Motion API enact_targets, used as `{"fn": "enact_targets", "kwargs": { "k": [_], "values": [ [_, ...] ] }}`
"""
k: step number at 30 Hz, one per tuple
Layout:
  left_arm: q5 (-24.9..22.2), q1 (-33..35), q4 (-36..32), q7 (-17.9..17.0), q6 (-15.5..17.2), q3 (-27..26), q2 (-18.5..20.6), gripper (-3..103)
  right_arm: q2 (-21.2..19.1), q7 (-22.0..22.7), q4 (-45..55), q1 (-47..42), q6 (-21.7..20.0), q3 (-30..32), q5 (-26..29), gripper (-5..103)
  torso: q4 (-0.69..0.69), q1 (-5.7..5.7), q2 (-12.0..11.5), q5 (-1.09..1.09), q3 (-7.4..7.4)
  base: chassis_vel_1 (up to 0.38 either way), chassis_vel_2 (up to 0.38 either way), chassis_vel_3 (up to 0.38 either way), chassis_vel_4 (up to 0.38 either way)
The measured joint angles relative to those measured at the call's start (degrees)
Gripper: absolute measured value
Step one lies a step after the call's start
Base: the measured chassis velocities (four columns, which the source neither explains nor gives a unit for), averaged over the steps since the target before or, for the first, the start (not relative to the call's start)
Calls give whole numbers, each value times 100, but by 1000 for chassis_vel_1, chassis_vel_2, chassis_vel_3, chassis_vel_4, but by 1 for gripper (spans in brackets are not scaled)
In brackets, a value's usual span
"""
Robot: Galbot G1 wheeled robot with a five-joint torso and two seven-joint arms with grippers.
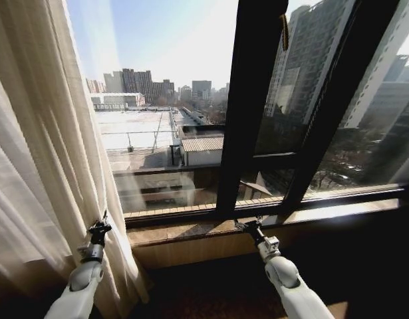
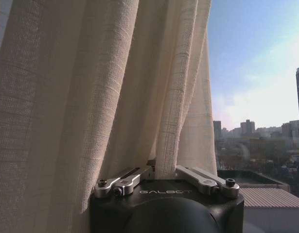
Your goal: Open the curtains by pulling them apart, changing their state from closed to fully open.
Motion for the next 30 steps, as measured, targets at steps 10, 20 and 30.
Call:
{"fn": "enact_targets", "kwargs": {
  "k": [10,20,30],
  "values": [
    [-4,145,-154,0,-40,-31,66,0,0,0,0,0,0,0,0,100,0,-4,2,0,-2,0,0,0,0],
    [-5,206,-196,1,-83,-36,67,0,0,0,0,0,0,0,0,100,0,-4,2,0,-2,48,45,-47,-50],
    [-15,297,-281,5,-110,-72,57,0,2,-1,1,0,0,-1,0,100,2,-4,2,-5,-2,127,128,-122,-138]
  ]
}}
